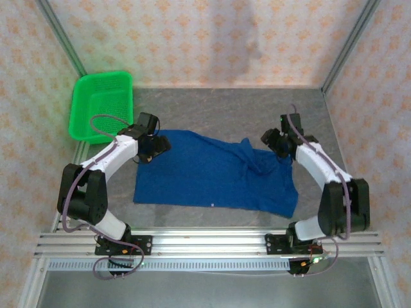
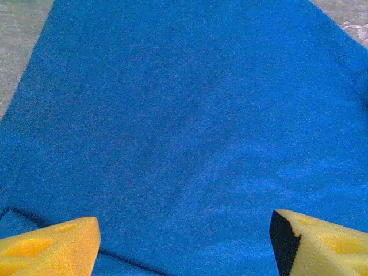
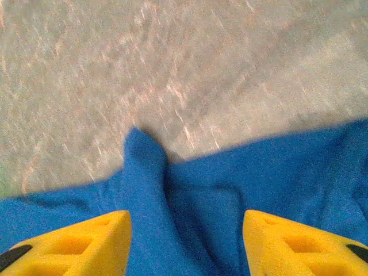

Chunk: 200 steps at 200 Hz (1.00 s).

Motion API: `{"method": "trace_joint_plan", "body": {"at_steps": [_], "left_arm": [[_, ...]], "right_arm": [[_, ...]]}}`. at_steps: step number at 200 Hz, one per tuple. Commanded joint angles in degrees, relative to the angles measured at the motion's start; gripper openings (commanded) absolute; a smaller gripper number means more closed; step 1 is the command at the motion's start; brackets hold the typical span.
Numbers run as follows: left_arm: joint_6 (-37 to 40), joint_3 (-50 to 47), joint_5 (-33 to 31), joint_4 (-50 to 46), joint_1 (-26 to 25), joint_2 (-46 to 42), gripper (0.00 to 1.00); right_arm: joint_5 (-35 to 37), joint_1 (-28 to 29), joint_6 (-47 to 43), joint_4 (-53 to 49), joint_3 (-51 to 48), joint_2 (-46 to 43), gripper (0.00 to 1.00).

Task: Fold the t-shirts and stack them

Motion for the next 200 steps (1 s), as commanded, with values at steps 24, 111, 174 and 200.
{"method": "trace_joint_plan", "body": {"at_steps": [24,111,174,200], "left_arm": [[2.2,2.9,0.5,-0.1,-0.2,-0.9,0.79],[2.5,1.5,-0.2,-0.6,0.3,-2.9,0.79],[2.4,0.8,-0.8,-0.6,0.5,-3.6,0.79],[2.5,0.5,-1.0,-0.7,0.7,-4.0,0.79]], "right_arm": [[-9.4,-1.3,-0.7,-4.3,8.7,14.4,0.45],[-9.8,-1.6,1.4,-4.5,3.6,16.6,0.33],[-9.2,-1.7,1.2,-5.1,2.3,17.4,0.29],[-8.9,-1.7,0.5,-6.2,2.9,17.6,0.28]]}}
